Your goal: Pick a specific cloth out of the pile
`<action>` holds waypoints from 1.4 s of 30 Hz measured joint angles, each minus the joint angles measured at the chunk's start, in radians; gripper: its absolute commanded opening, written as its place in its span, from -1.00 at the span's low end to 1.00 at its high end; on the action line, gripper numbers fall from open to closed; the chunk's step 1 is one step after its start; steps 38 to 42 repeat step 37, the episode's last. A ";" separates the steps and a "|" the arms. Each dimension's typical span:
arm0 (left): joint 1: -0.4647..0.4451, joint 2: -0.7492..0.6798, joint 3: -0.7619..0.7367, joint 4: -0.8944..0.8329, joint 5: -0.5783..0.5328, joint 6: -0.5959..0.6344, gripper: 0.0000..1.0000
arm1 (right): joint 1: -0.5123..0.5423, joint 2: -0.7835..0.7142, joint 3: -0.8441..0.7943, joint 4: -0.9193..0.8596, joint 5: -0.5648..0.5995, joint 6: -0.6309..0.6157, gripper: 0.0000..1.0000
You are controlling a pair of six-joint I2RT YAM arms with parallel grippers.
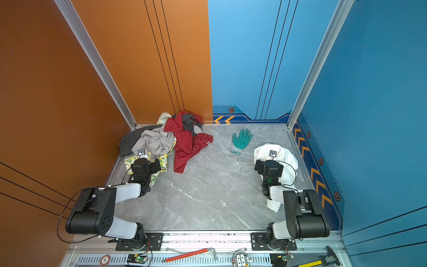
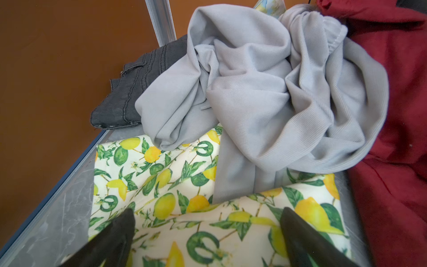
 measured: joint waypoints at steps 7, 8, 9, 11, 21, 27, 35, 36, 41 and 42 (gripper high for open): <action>-0.036 0.020 0.000 0.045 -0.029 0.023 0.96 | 0.010 0.067 -0.032 0.169 0.036 -0.007 0.99; -0.039 0.021 0.000 0.051 -0.034 0.027 0.96 | 0.010 0.072 -0.049 0.187 0.040 -0.006 0.99; -0.041 0.024 0.000 0.056 -0.039 0.030 0.96 | 0.009 0.073 -0.059 0.189 0.044 -0.006 0.99; -0.048 0.027 0.000 0.061 -0.052 0.036 0.96 | 0.012 0.082 -0.062 0.206 0.057 -0.007 0.99; -0.053 0.033 0.000 0.068 -0.074 0.042 0.96 | 0.019 0.084 -0.058 0.232 0.066 -0.017 0.99; -0.054 0.033 0.000 0.069 -0.075 0.045 0.96 | 0.019 0.084 -0.058 0.238 0.070 -0.018 0.99; -0.059 0.033 0.000 0.069 -0.081 0.045 0.96 | 0.015 0.084 -0.058 0.238 0.063 -0.018 0.99; -0.059 0.033 0.000 0.069 -0.081 0.045 0.96 | 0.016 0.084 -0.058 0.238 0.062 -0.018 0.99; -0.059 0.033 0.000 0.069 -0.081 0.045 0.96 | 0.016 0.084 -0.058 0.238 0.062 -0.018 0.99; -0.059 0.033 0.000 0.069 -0.081 0.045 0.96 | 0.016 0.084 -0.058 0.238 0.062 -0.018 0.99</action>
